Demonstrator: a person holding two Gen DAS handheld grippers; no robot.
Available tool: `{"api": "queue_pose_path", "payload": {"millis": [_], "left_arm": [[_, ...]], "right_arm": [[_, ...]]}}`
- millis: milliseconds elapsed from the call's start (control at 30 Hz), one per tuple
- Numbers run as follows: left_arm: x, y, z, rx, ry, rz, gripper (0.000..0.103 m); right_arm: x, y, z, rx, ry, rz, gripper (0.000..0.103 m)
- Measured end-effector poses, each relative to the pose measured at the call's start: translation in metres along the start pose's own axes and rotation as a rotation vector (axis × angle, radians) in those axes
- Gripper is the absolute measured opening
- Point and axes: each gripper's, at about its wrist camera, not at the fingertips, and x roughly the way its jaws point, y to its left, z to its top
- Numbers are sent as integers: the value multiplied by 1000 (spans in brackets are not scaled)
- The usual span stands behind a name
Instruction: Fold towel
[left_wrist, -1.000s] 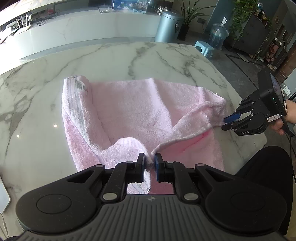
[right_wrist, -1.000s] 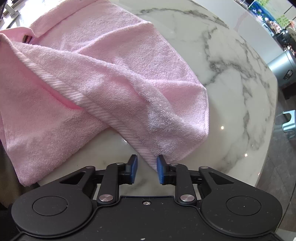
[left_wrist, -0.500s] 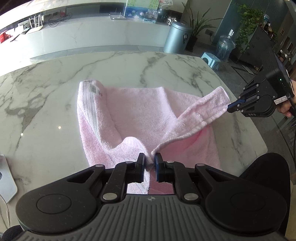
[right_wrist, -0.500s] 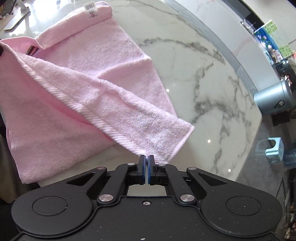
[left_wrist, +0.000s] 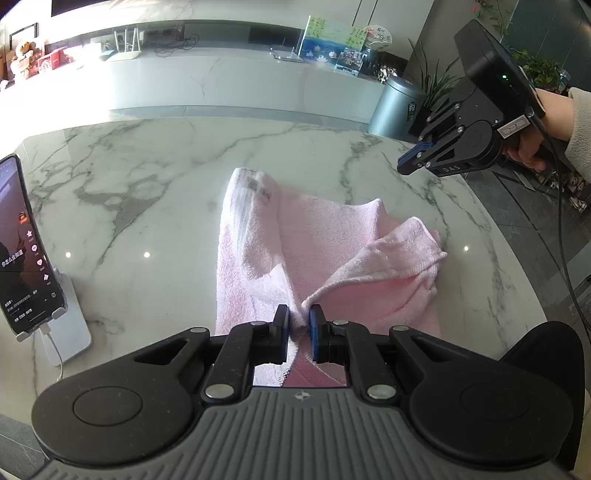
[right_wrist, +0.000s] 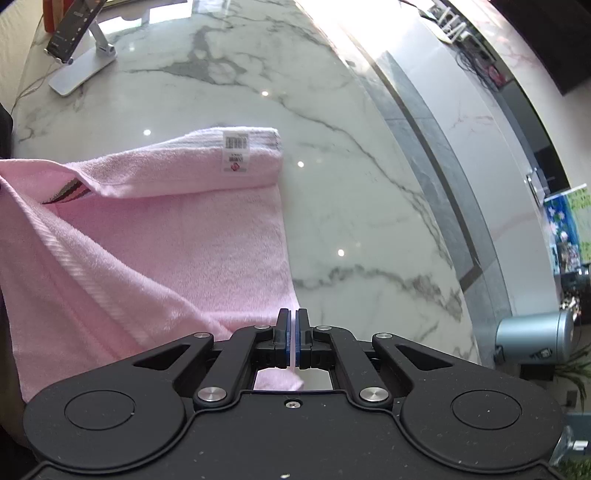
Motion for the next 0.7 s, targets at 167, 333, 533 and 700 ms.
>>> {"api": "queue_pose_path", "payload": {"millis": [167, 333, 533, 700], "left_arm": [[-6, 26, -7, -50, -26, 2, 10], [-7, 41, -8, -67, -26, 29, 10], [-6, 60, -7, -119, -16, 64, 11], [-1, 70, -8, -153, 3, 73, 11]], "right_arm": [[34, 8, 36, -172, -32, 52, 1], [58, 16, 53, -381, -58, 69, 8], [79, 27, 66, -603, -83, 77, 27], [99, 35, 78, -737, -58, 95, 27]]}}
